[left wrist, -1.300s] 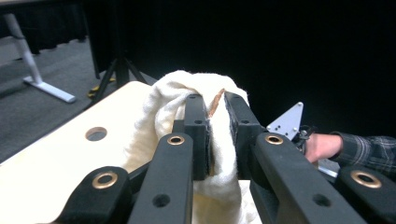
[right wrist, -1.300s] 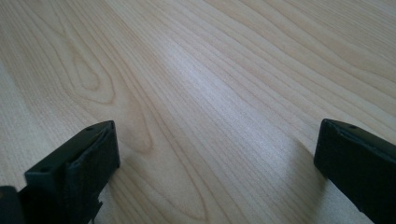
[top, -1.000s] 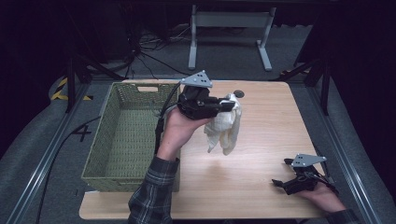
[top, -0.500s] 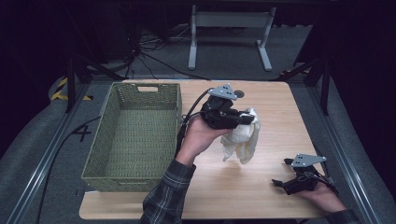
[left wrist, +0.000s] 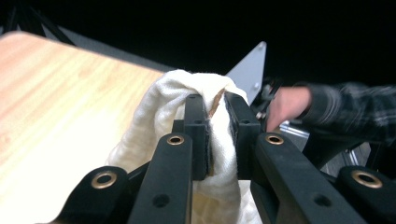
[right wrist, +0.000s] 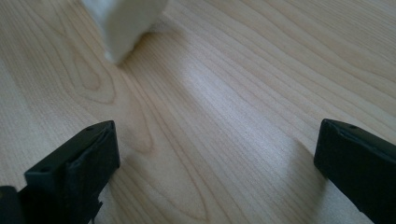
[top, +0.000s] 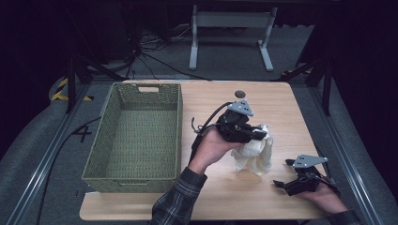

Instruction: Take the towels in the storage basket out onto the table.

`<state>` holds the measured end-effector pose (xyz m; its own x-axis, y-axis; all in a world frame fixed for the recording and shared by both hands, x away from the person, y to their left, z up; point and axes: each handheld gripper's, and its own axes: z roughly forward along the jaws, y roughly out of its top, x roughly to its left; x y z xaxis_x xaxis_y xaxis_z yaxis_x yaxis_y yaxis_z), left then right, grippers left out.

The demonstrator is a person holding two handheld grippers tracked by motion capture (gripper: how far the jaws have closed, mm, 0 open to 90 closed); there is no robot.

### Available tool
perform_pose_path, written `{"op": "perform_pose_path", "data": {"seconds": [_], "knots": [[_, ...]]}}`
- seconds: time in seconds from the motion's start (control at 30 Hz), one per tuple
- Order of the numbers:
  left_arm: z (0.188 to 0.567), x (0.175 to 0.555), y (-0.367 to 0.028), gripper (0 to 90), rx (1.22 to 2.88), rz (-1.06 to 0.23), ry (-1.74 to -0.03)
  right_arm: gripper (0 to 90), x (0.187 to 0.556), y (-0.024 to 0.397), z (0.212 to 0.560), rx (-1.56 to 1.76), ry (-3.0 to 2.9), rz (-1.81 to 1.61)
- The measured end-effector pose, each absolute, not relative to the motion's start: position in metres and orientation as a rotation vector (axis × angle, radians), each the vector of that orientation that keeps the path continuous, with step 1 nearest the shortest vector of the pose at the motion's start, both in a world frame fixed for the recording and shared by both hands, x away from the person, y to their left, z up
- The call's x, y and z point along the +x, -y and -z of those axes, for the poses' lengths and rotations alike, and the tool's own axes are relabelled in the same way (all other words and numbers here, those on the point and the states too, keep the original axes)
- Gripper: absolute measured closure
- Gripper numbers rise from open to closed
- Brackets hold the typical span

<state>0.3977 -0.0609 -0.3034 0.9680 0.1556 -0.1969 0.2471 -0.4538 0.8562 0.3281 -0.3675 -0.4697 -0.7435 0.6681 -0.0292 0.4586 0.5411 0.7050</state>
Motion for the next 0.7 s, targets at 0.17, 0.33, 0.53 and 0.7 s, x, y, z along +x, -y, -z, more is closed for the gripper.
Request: {"op": "perform_pose_path", "data": {"seconds": [0.17, 0.33, 0.53, 0.7], "knots": [[0.328, 0.4, 0.068, 81.2, 2.109, 0.125, -0.284, 0.3, 0.328, 0.367, 0.47, 0.937, -2.488, -1.01], [0.347, 0.406, 0.069, 81.0, 2.17, 0.09, -0.305, 0.3, 0.328, 0.367, 0.47, 0.938, -2.488, -1.01], [0.364, 0.416, 0.069, 80.6, 2.194, 0.045, -0.371, 0.3, 0.328, 0.367, 0.47, 0.937, -2.488, -1.01], [0.378, 0.429, 0.071, 80.2, 2.231, -0.01, -0.439, 0.3, 0.328, 0.367, 0.47, 0.938, -2.488, -1.01]]}}
